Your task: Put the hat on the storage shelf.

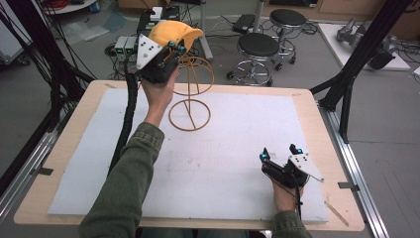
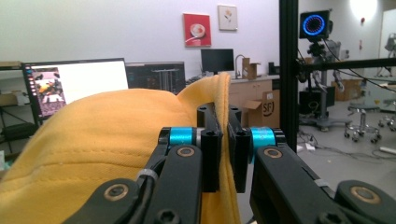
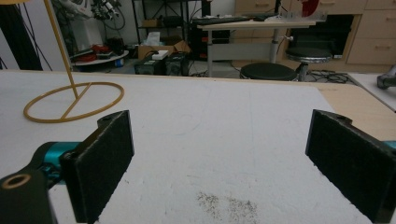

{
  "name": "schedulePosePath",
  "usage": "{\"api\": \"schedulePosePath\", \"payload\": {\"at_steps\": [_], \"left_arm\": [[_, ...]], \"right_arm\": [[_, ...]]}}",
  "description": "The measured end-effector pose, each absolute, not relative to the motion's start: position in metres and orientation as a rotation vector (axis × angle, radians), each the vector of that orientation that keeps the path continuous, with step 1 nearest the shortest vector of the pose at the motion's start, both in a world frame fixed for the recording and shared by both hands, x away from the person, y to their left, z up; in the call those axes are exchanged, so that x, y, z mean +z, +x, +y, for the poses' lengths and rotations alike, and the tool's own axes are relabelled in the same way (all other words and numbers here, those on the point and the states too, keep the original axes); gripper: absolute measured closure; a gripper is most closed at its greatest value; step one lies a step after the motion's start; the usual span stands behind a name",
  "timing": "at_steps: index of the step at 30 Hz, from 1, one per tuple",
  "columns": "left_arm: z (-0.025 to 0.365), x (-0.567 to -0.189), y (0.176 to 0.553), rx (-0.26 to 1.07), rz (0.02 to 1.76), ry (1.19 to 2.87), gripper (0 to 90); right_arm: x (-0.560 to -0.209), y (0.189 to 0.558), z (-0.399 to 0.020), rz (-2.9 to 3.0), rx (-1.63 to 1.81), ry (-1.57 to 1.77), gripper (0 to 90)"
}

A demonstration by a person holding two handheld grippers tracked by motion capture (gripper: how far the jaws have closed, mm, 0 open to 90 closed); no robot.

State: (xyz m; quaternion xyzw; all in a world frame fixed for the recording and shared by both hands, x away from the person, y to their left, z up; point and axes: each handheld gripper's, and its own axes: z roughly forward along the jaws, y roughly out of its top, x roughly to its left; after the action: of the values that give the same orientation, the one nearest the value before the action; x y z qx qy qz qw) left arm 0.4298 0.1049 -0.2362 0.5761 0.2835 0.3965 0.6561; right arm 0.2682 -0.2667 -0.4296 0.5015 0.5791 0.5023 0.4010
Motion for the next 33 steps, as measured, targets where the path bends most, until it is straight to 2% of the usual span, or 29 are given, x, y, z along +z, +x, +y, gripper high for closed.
{"api": "schedulePosePath", "payload": {"at_steps": [13,18,25,33], "left_arm": [[0.040,-0.268,0.427,0.840,0.560,1.456,86.5],[0.015,-0.283,0.424,0.868,0.520,1.555,86.3],[0.006,-0.298,0.428,0.884,0.520,1.641,86.1],[-0.001,-0.305,0.430,0.994,0.534,1.721,82.7]], "right_arm": [[-0.429,0.267,-0.269,1.452,1.282,1.281,6.6],[-0.429,0.266,-0.270,1.440,1.302,1.307,6.6],[-0.428,0.266,-0.271,1.433,1.308,1.304,6.6],[-0.428,0.266,-0.272,1.435,1.309,1.305,6.6]]}}
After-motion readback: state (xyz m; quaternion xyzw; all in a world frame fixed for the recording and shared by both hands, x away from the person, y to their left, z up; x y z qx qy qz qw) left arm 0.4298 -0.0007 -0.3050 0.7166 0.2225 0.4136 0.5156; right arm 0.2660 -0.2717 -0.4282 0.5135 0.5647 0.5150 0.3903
